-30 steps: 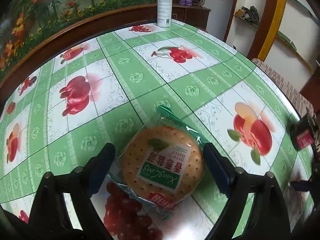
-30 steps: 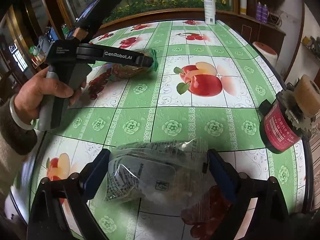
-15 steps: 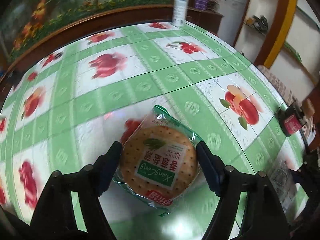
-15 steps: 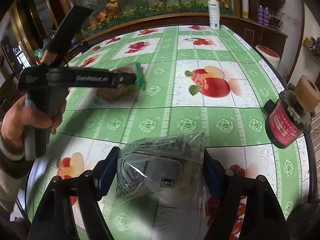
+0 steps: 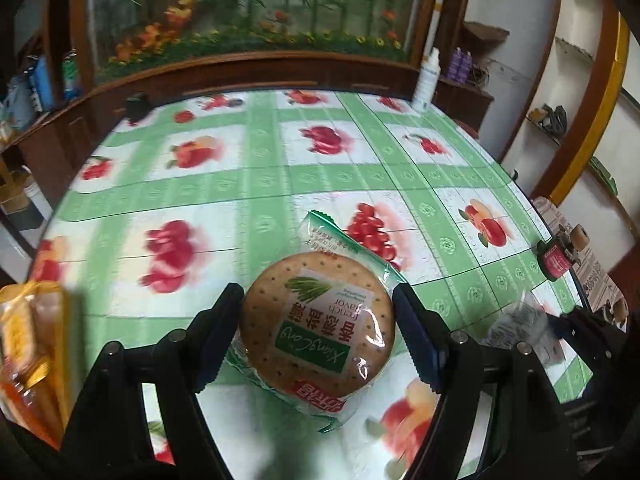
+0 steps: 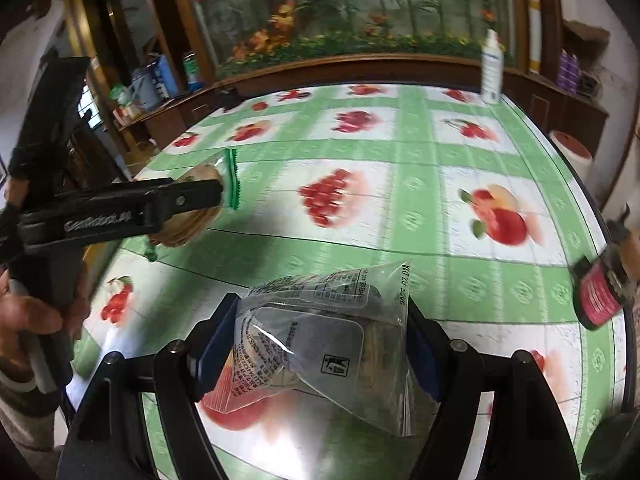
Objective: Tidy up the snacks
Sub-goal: 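Lift both held packs and carry them over the white box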
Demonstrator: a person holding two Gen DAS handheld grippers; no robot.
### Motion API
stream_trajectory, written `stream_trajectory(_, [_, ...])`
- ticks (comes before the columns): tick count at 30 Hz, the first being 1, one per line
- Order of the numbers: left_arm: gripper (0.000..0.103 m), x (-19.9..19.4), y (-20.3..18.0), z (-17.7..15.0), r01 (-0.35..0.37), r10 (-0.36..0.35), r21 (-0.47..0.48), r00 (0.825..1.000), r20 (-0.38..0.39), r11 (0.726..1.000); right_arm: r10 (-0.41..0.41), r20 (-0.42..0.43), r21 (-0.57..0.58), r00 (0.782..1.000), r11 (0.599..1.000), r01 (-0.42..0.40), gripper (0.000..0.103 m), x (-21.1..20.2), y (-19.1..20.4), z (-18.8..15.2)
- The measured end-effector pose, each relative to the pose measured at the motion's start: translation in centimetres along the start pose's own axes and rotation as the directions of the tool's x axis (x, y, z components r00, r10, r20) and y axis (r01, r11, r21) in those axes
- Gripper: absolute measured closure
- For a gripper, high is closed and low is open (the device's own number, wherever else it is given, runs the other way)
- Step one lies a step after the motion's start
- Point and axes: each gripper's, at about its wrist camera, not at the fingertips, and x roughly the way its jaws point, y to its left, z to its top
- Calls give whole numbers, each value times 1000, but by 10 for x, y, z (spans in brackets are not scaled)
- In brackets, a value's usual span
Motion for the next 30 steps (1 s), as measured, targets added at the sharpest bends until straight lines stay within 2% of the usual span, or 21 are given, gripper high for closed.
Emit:
stream_trajectory(3, [26,-21,16,-9,-39,39,-4,999,26,999,19,12,-33,1000,999,-19,26,0,19,6])
stream_trajectory(15, [26,-87,93,-46,-100,109,-111,991,72,989,109,4,-169,994,980,-107,26,16,104,26])
stream_trajectory(21, [26,-139,140,-63,-187,210,-175,969,126,967,188,-5,-245,982,952,-183,26,28,157,39])
stream_trajectory(26, [26,-161,182,-88,-242,276,-251,955,108,937,258,-37,-300,965,918,-257,26,45,202,47])
stream_trajectory(30, [26,-163,200,-114,-269,298,-271,952,68,924,293,-61,-345,954,891,-295,26,64,240,58])
